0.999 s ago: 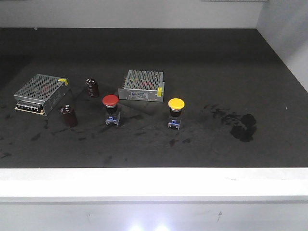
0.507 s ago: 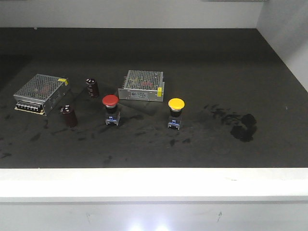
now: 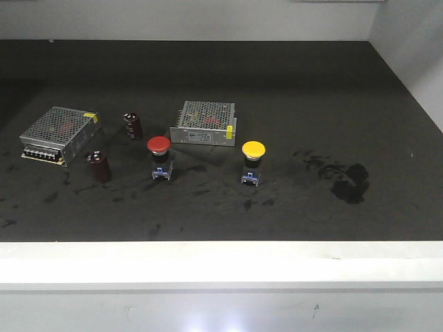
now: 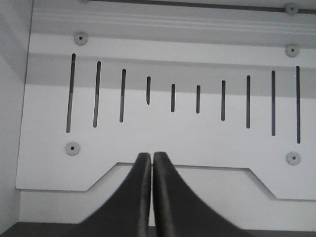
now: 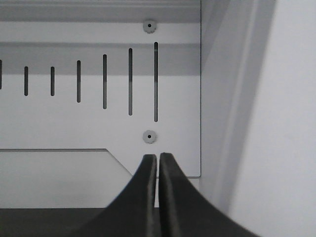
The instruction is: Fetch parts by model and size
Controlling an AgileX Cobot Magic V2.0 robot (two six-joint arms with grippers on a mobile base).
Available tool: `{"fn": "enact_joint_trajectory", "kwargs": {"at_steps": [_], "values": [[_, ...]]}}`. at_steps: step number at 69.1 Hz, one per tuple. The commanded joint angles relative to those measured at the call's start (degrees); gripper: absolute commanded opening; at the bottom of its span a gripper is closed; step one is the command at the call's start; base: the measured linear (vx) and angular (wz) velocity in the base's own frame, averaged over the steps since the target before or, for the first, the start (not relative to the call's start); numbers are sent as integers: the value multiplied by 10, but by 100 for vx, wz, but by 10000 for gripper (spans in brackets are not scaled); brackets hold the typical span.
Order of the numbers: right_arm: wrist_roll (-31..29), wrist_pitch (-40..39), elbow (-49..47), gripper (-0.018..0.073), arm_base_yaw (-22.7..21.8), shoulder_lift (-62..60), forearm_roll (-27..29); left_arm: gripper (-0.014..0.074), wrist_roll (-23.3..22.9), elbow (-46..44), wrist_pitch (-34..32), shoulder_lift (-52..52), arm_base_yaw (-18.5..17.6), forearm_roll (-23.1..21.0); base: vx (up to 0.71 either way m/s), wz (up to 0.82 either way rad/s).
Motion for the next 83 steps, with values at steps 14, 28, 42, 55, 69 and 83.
{"fn": "enact_joint_trajectory", "kwargs": {"at_steps": [14,28,42,55,69,83], "values": [[1,-4,-112,-5,-3,168,-5,-6,-3,-116,-11,184,-1,-6,0,0],[3,21,-109,-5,-3,242,5,-6,-7,-116,21,244,-1,-6,0,0],[3,97,-109,-3,-3,283,99,-5,-8,-116,101,273,-1,-8,0,0],[0,127,-109,4,-3,298,132,60,1,-115,161,282,-1,-6,0,0],[-38,131,-109,157,-3,298,129,334,44,-115,182,282,-1,-6,0,0],[-81,146,-109,583,-3,298,129,701,44,-115,194,282,-1,-6,0,0]]}}
